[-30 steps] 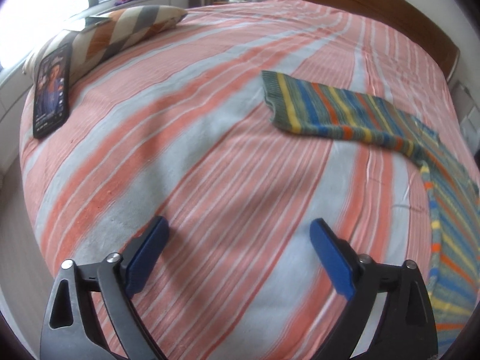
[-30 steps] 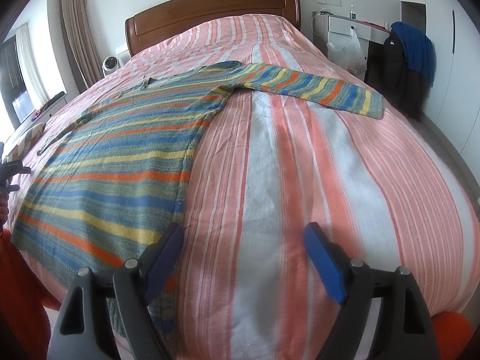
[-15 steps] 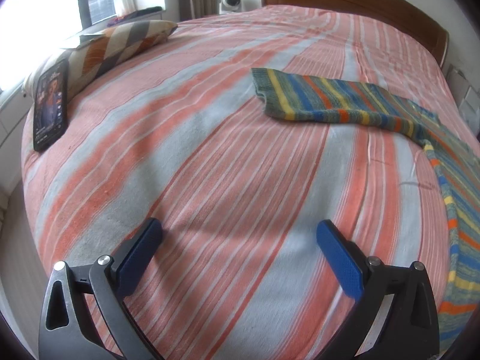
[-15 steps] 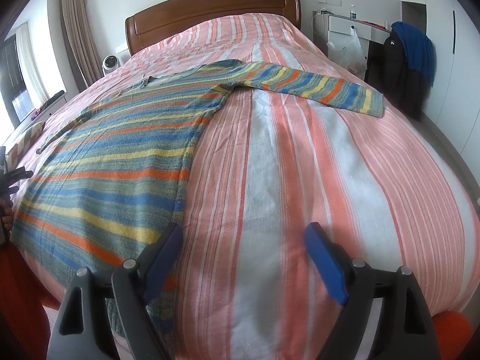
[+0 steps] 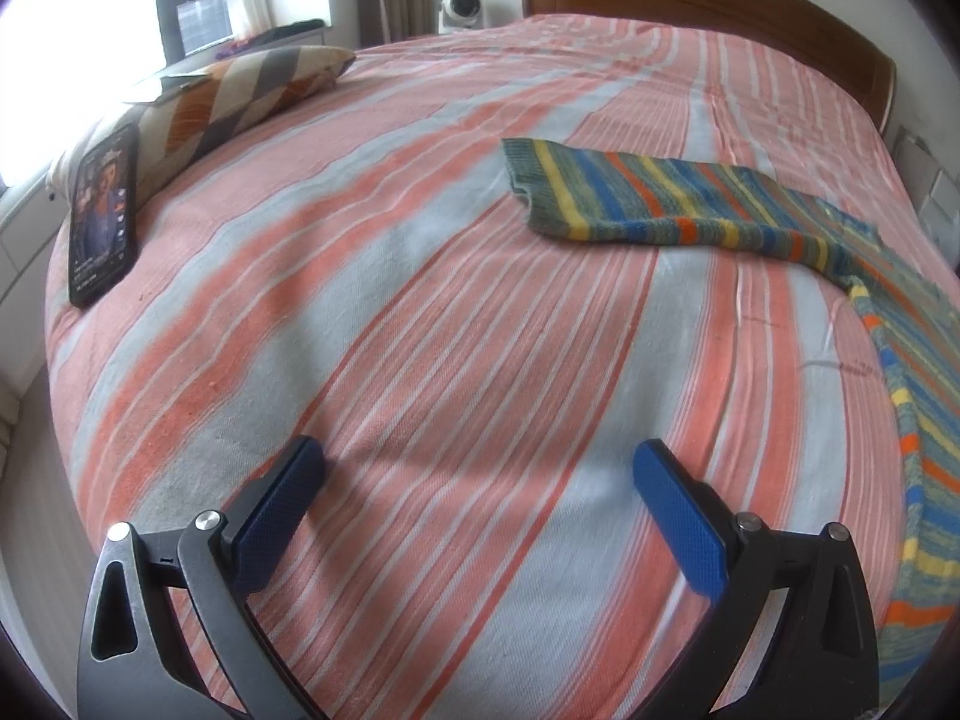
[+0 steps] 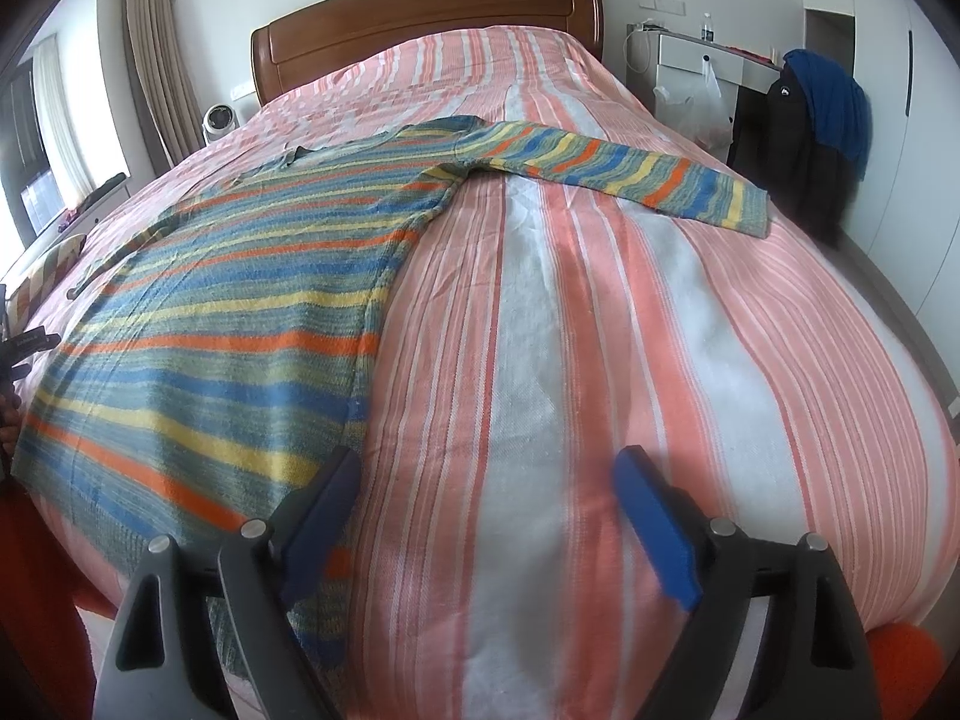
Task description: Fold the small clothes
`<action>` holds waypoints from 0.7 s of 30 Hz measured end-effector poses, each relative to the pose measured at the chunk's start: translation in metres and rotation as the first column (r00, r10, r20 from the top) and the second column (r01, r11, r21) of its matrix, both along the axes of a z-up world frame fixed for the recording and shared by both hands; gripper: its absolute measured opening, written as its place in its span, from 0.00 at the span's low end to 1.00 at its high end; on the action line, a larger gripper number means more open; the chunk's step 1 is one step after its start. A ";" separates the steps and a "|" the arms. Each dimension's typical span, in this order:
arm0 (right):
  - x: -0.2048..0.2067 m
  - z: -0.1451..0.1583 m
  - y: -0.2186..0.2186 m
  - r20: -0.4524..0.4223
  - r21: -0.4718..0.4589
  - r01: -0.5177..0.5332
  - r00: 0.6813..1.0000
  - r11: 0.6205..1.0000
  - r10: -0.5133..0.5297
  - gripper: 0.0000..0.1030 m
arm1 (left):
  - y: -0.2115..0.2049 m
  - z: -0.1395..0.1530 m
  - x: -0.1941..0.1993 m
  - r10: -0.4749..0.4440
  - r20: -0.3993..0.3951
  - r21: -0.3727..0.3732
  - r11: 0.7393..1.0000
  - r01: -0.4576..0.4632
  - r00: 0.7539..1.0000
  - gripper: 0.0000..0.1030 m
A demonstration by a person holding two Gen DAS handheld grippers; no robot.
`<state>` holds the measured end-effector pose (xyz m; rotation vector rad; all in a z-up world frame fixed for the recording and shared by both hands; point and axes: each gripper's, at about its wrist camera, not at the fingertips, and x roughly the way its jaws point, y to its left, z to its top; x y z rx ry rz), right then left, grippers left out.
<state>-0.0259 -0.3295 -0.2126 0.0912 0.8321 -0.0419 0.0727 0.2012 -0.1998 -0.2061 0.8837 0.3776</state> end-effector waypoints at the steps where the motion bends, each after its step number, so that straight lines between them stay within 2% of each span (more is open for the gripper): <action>1: 0.000 0.000 0.000 0.000 0.000 0.000 1.000 1.000 0.000 0.83 | 0.000 0.000 0.000 0.000 0.000 0.000 1.000 0.000 1.000 1.00; 21: 0.001 0.000 0.001 -0.002 -0.007 0.000 1.000 1.000 0.000 0.85 | -0.001 -0.001 -0.001 -0.002 0.003 0.002 1.000 0.002 1.000 1.00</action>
